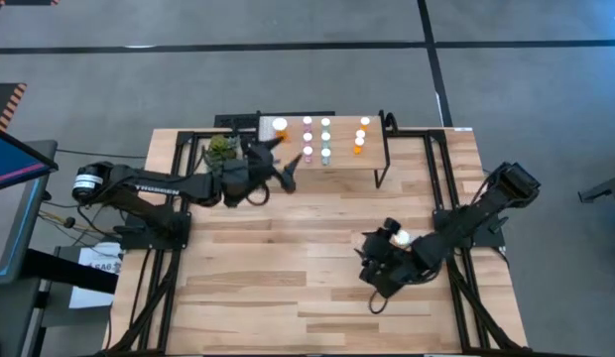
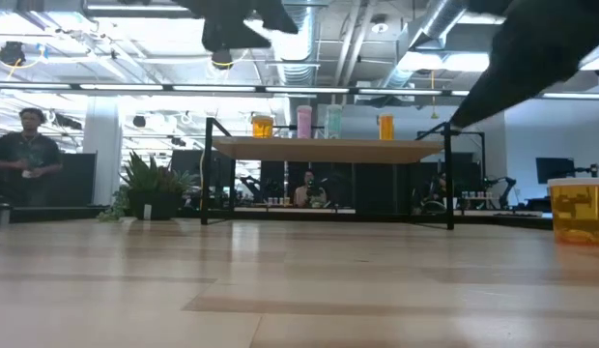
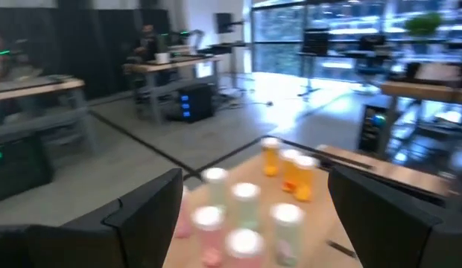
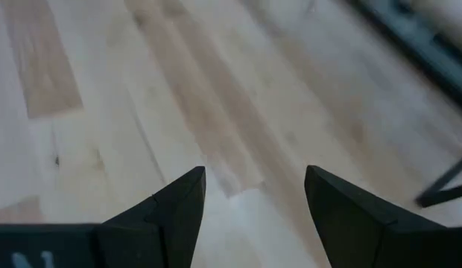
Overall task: Pick and place medicine bottles onto shelf by color
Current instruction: Put the big orange pill bottle on the shelf aligned with the other big orange pill bottle
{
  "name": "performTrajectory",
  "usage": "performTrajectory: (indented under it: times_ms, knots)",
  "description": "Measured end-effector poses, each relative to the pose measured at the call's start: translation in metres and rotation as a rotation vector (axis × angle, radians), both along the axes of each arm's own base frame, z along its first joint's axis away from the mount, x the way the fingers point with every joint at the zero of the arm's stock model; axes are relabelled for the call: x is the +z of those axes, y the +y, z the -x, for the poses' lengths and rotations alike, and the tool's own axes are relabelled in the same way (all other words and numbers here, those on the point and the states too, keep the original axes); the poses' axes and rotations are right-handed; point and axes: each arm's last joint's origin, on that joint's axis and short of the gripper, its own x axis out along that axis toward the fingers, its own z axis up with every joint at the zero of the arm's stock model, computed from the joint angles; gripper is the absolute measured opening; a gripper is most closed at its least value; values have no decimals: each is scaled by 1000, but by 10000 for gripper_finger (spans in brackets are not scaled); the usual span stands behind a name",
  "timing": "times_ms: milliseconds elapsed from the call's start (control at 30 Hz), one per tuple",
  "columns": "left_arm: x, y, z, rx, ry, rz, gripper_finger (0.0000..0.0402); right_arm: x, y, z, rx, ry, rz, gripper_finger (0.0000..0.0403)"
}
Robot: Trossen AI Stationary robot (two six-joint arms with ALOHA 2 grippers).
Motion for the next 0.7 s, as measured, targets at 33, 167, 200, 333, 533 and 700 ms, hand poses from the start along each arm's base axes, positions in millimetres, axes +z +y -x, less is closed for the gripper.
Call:
performTrajectory:
  times_ms: [33, 167, 200, 333, 533, 700]
  knots:
    - [0, -6, -1, -22, 3, -3, 322, 5, 1, 7, -14, -21, 5, 254]
    - [0, -25, -2, -101, -2, -4, 322, 25, 7, 32, -39, -134, -1, 254]
    - [1, -29, -3, -130, -7, -3, 322, 30, 8, 37, -43, -167, 1, 254]
    - [-2, -40, -7, -260, -9, 15, 322, 40, 13, 60, -48, -259, 4, 254]
    - [-16, -55, -23, -424, 4, -10, 322, 39, 16, 82, -91, -337, -12, 254]
    - [-23, -59, -36, -532, -43, -55, 322, 33, 25, 95, -100, -381, -60, 254]
